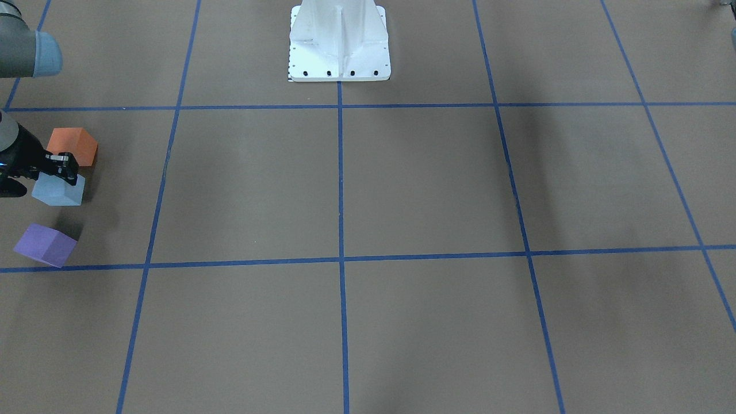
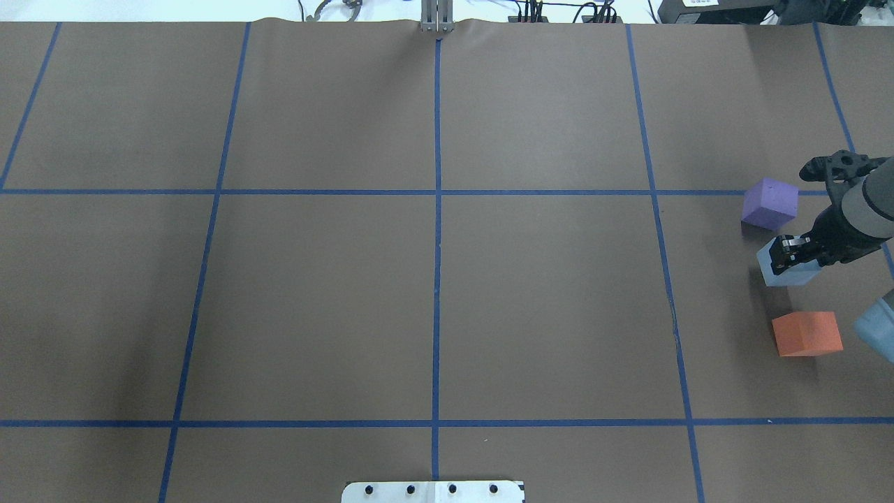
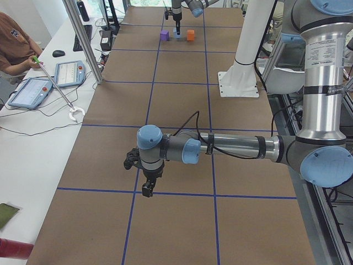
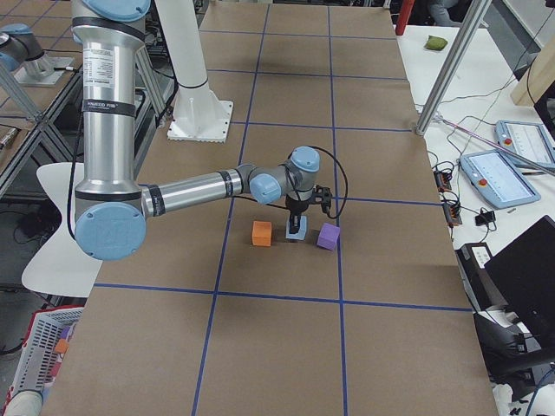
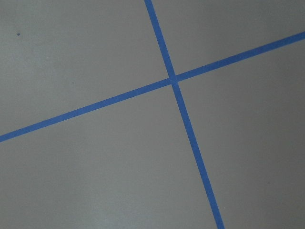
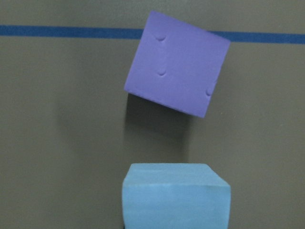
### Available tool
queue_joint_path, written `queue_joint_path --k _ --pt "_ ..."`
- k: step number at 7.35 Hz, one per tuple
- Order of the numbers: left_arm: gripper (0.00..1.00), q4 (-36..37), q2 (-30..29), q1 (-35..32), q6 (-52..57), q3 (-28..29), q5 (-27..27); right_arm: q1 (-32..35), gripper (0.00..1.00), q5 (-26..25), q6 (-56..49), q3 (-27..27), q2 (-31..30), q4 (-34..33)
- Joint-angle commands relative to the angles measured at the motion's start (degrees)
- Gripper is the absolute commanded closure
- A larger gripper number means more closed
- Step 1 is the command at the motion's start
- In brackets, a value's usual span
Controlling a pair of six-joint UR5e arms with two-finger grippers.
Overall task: Place blue block between orange and purple blocks
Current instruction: 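Lower the blue cube into the gap between the purple and orange cubes, then open the right gripper and lift it away from the blue cube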
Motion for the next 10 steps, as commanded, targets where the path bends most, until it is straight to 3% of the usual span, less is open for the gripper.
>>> queue_joint_path --k 1,4,7,8,9,10 --pt "0.0 0.02 -0.09 0.03 0.0 0.09 0.01 -1.06 1.0 -0.42 -0.71 -0.84 -0.09 0.16" --pt "0.0 -0.07 -0.09 0.03 0.0 0.18 0.01 -0.79 0.0 -2.08 -3.52 -1.19 -0.44 0.16" --pt "0.0 -0.07 -0.09 0.03 -0.09 0.01 0.1 2.87 0.0 -1.76 -4.4 1.17 -0.45 -0.28" --pt "0.0 -0.07 -0.09 0.03 -0.09 0.01 0.1 7.77 0.0 1.47 -5.45 2.84 -0.44 -1.06" --pt "0.0 -0.07 -0.09 0.03 -0.09 0.09 0.01 14.0 0.0 7.6 -11.12 3.03 -0.18 -3.33" --pt "0.0 -0.07 -0.09 0.03 0.0 0.09 0.01 20.15 0.0 10.53 -21.18 2.85 -0.18 -6.32"
